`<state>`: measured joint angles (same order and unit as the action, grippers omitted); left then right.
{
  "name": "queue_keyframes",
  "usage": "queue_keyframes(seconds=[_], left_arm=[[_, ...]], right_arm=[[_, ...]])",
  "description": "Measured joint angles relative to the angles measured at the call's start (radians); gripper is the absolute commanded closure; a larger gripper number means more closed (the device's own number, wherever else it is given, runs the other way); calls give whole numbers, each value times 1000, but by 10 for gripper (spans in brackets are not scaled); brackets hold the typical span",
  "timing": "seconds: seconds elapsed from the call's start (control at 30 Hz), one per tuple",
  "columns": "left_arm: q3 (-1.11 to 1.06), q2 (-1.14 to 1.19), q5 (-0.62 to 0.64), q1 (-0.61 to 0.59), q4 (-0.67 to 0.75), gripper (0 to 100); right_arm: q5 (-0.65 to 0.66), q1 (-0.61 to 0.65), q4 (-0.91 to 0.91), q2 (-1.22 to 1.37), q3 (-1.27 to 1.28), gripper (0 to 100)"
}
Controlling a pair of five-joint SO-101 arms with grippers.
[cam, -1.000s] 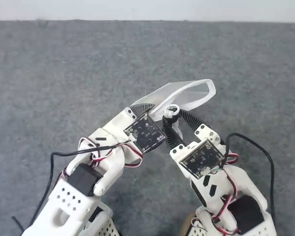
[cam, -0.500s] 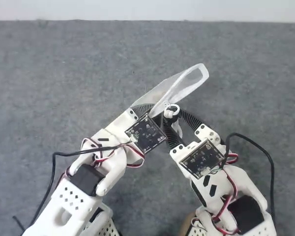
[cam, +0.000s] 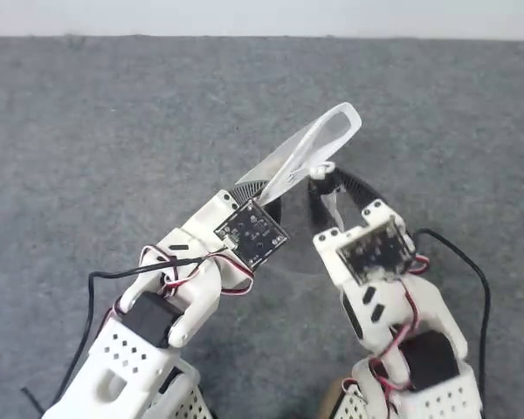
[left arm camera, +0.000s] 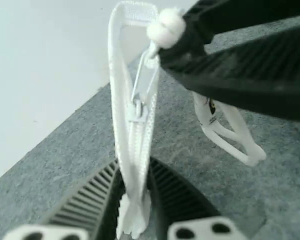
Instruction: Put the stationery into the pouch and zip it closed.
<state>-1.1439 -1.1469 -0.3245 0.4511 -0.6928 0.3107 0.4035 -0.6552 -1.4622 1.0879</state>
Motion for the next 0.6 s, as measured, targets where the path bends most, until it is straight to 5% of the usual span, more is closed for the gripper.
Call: queue_keyframes(seconds=[0.6], left_arm=[[-15,0,0,0,21,991]], right_arm=[[-120,-114,181,203,0,992]])
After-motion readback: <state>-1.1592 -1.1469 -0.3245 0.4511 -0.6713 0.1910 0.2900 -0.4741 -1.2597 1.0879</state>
